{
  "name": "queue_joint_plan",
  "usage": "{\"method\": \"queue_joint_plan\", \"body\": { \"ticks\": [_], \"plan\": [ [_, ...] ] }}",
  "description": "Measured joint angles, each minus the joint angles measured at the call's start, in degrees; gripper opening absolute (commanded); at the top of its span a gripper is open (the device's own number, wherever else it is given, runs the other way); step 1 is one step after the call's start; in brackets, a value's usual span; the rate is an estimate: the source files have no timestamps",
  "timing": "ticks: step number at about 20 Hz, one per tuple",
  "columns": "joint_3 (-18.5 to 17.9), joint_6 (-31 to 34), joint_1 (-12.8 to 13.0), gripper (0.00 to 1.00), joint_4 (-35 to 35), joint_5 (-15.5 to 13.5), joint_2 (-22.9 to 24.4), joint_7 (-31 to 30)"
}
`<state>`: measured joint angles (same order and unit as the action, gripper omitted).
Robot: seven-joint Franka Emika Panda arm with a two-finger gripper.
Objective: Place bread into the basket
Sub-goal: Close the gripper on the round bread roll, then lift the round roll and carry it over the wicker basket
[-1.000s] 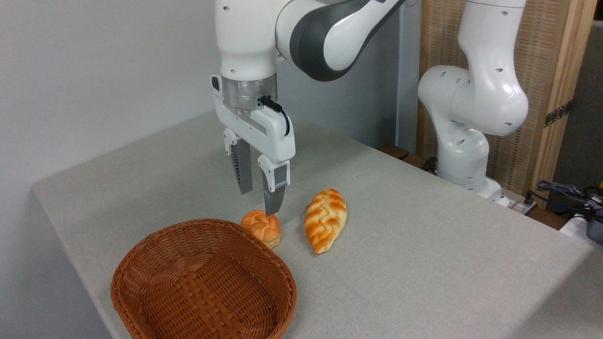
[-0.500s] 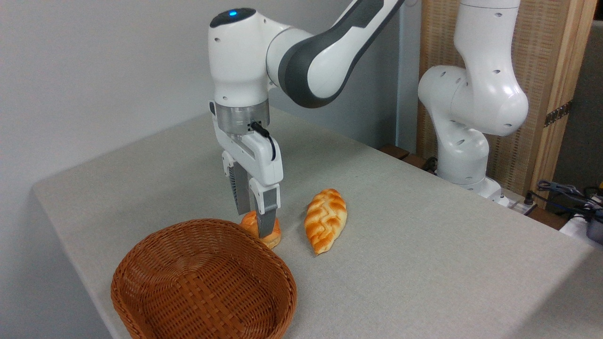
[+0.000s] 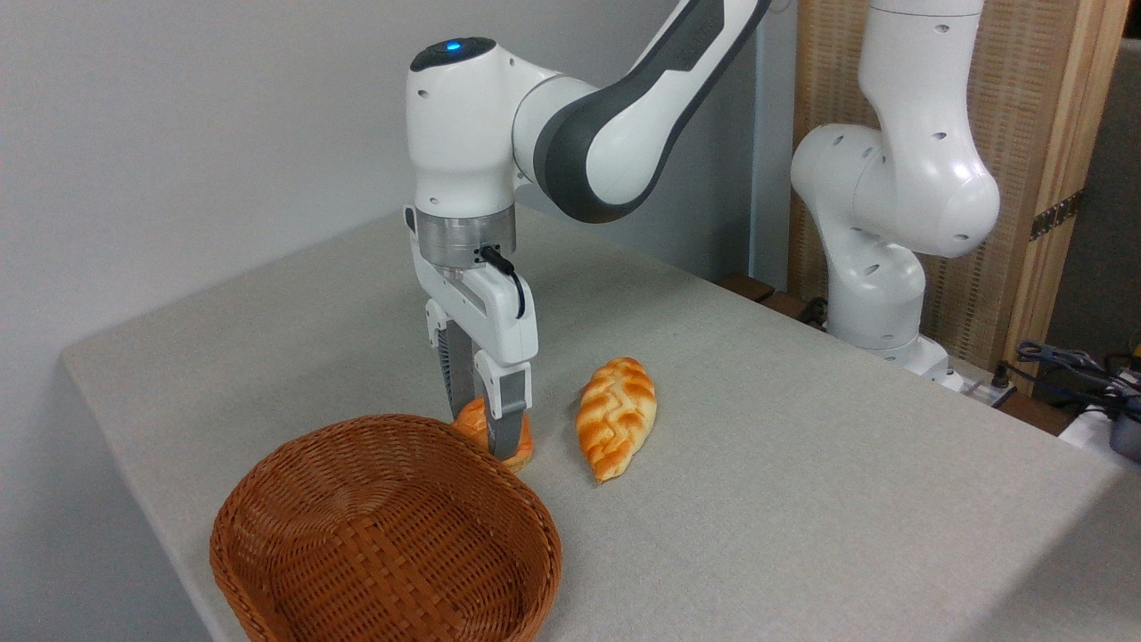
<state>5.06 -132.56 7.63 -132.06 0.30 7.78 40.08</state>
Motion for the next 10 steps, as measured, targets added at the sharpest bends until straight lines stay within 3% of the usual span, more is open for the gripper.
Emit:
{"method": "queue_joint_plan", "body": {
  "ticks": [8, 10],
  "plan": [
    [1.18, 0.13, 0.23, 0.16, 0.09, 0.00, 0.62, 0.10],
    [1.54, 3.66, 0.30, 0.16, 1.39, -0.12, 0.84, 0.08]
  ]
}}
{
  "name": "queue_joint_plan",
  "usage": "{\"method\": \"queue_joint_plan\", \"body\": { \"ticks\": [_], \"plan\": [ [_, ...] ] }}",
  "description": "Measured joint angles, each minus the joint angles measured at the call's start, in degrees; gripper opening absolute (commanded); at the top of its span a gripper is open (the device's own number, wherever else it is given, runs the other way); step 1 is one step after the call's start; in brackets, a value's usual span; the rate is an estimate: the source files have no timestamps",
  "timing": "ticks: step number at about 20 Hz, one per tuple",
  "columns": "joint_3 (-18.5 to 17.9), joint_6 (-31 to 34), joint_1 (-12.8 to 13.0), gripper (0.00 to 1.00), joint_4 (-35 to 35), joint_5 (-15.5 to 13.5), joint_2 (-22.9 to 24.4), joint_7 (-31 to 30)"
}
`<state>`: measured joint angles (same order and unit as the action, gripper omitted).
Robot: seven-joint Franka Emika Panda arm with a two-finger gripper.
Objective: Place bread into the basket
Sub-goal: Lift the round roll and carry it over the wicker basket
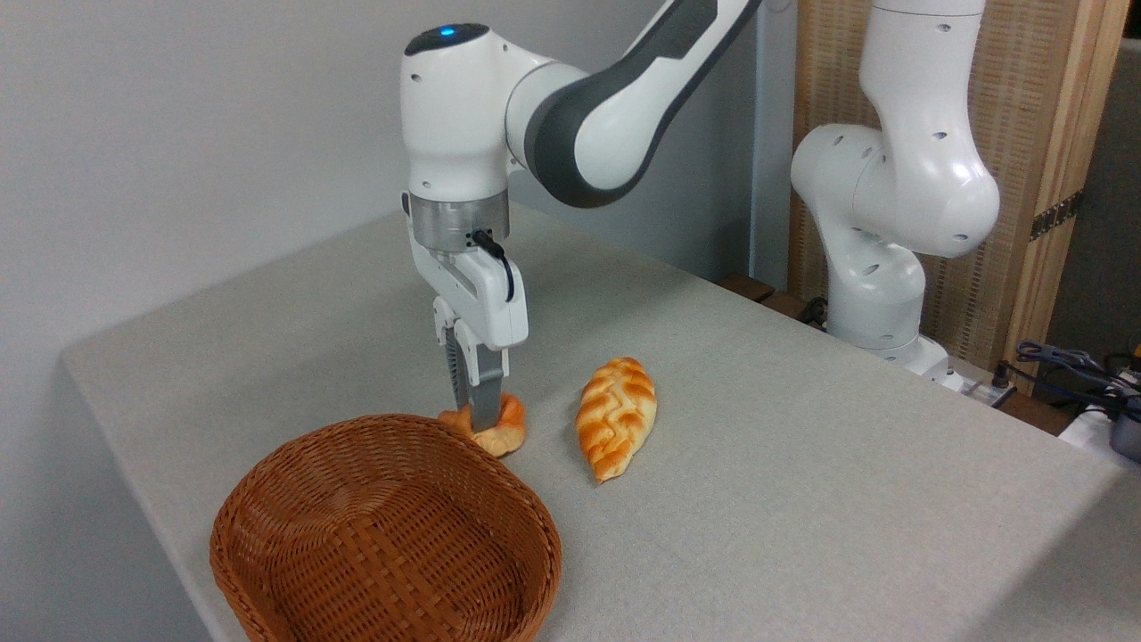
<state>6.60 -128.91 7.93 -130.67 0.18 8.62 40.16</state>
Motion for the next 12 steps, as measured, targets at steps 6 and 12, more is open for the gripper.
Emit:
{"method": "queue_joint_plan", "body": {
  "ticks": [6, 12],
  "plan": [
    [0.78, 26.52, -0.07, 0.18, 18.64, -3.03, -3.06, 0.00],
    [-0.81, 22.82, -3.43, 0.26, 30.85, -4.81, -9.49, 0.00]
  ]
}}
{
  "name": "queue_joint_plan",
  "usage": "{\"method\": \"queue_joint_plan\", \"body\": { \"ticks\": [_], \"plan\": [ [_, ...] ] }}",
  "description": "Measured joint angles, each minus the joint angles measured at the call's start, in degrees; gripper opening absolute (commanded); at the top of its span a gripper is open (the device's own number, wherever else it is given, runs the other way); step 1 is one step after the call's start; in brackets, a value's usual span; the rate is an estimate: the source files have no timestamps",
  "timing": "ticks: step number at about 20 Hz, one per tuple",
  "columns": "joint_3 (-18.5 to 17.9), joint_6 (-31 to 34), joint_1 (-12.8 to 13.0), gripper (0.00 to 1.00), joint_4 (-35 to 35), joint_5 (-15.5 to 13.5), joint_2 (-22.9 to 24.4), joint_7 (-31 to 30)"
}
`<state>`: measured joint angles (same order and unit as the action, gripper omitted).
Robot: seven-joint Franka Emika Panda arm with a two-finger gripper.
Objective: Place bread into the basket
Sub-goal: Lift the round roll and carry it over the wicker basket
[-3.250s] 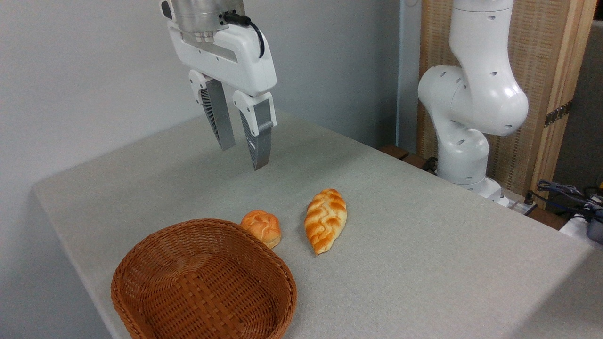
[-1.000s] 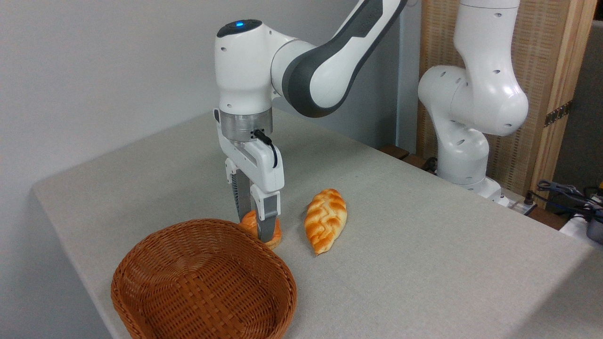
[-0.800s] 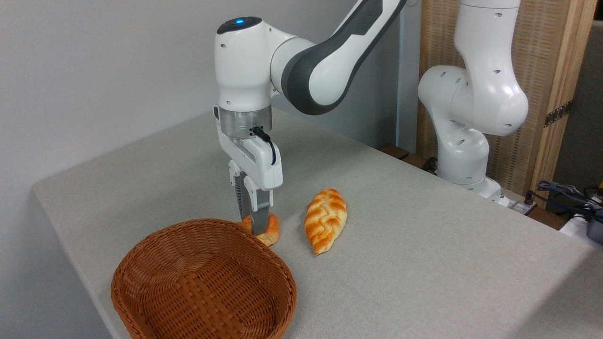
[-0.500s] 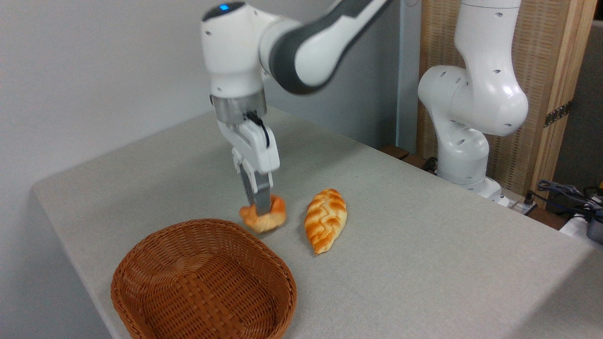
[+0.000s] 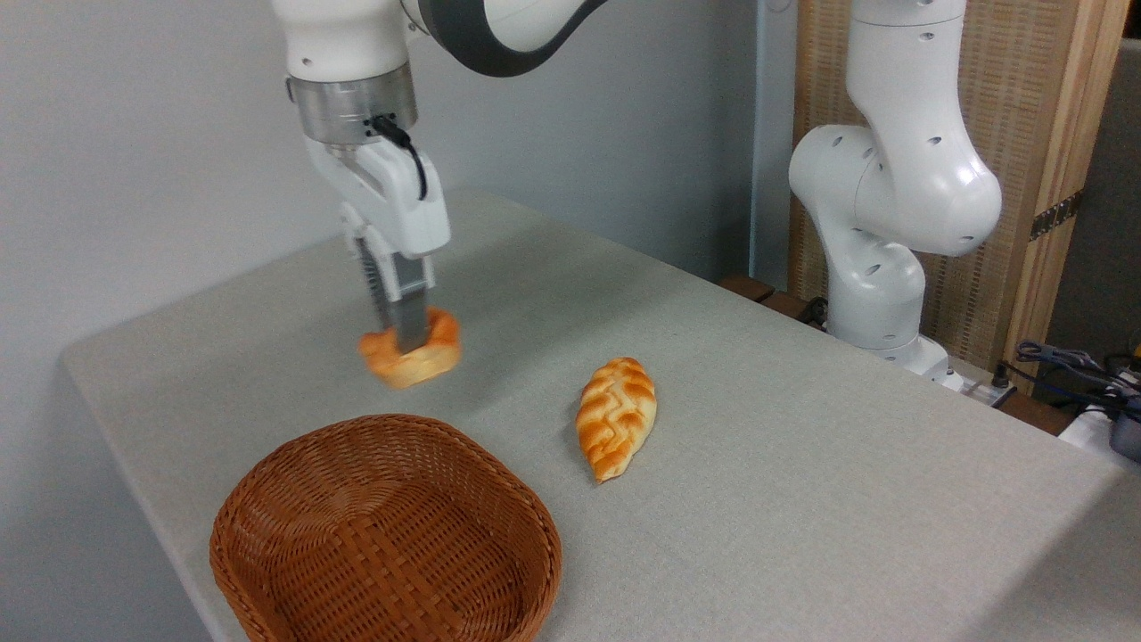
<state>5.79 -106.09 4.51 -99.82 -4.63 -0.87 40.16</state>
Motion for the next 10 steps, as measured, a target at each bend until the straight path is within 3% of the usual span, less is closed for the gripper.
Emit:
{"method": "queue_joint_plan", "body": {
  "ticks": [1, 2, 4, 6, 7, 10],
  "plan": [
    [-0.06, -2.78, -0.54, 0.34, 0.59, 0.00, -0.60, 0.00],
    [-0.11, -5.36, -0.95, 0.50, 0.87, 0.00, -1.15, 0.01],
    [-0.12, -9.53, -1.33, 0.68, 0.94, 0.15, -2.29, 0.03],
    [-0.13, -12.33, -1.49, 0.93, 0.93, 2.06, -3.91, 0.05],
    [-0.11, -12.91, -1.49, 1.00, 0.93, 3.82, -4.89, 0.07],
    [0.56, -14.45, -1.46, 1.00, 0.91, 9.69, -8.24, 0.08]
  ]
}}
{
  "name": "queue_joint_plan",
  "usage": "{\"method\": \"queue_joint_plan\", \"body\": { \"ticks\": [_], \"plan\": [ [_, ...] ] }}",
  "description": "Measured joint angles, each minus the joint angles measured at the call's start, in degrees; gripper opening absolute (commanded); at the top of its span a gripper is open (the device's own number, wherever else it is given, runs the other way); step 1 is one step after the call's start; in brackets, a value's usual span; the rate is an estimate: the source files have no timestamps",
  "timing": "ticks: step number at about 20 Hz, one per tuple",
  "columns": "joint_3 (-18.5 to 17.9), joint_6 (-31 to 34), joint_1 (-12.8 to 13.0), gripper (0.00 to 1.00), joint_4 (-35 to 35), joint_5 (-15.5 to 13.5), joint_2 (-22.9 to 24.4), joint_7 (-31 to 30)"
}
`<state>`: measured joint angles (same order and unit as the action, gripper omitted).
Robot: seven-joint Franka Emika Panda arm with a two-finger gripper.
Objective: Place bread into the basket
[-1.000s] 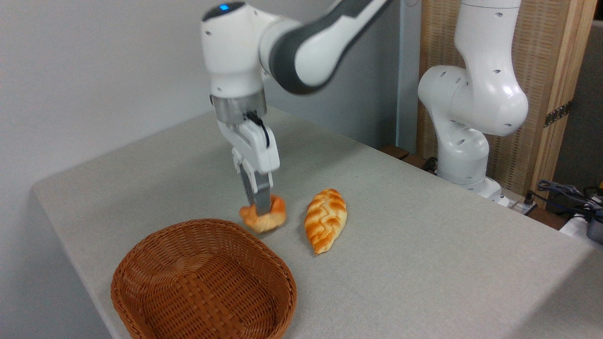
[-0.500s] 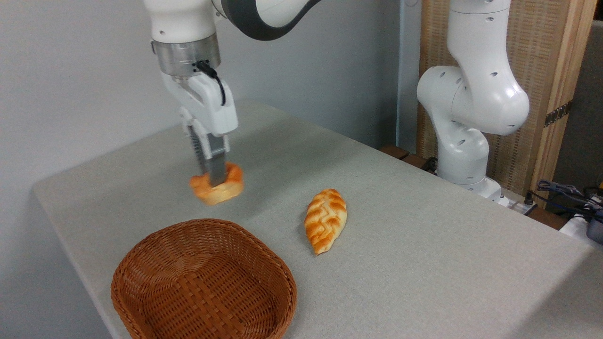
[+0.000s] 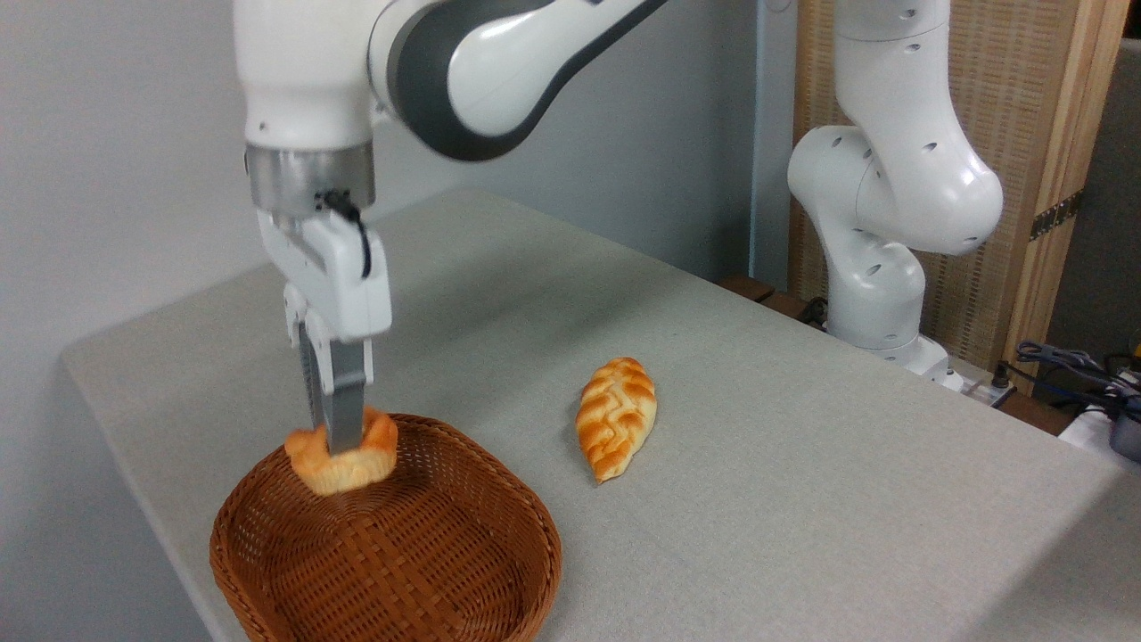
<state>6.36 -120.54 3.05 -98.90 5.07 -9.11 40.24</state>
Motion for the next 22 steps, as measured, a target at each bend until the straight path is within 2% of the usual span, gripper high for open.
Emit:
{"method": "queue_joint_plan", "body": {
  "ticks": [2, 9, 12, 13, 15, 18, 22],
  "plan": [
    [0.93, -1.06, 0.07, 1.00, 0.03, 1.28, -1.86, -0.02],
    [1.42, -1.40, 0.02, 1.00, 0.94, 1.14, -2.40, -0.53],
    [1.30, -1.15, -0.84, 1.00, 1.67, -3.67, -0.85, -1.97],
    [1.26, 0.45, -1.57, 1.00, 1.86, -5.78, 0.31, -2.18],
    [1.22, 8.48, -2.89, 1.00, 2.12, -8.61, 3.59, -2.89],
    [1.25, 20.73, -4.09, 1.00, 2.22, -10.20, 9.39, -4.88],
    [1.22, 27.73, -4.40, 1.00, 5.06, -10.69, 11.58, -5.36]
  ]
}}
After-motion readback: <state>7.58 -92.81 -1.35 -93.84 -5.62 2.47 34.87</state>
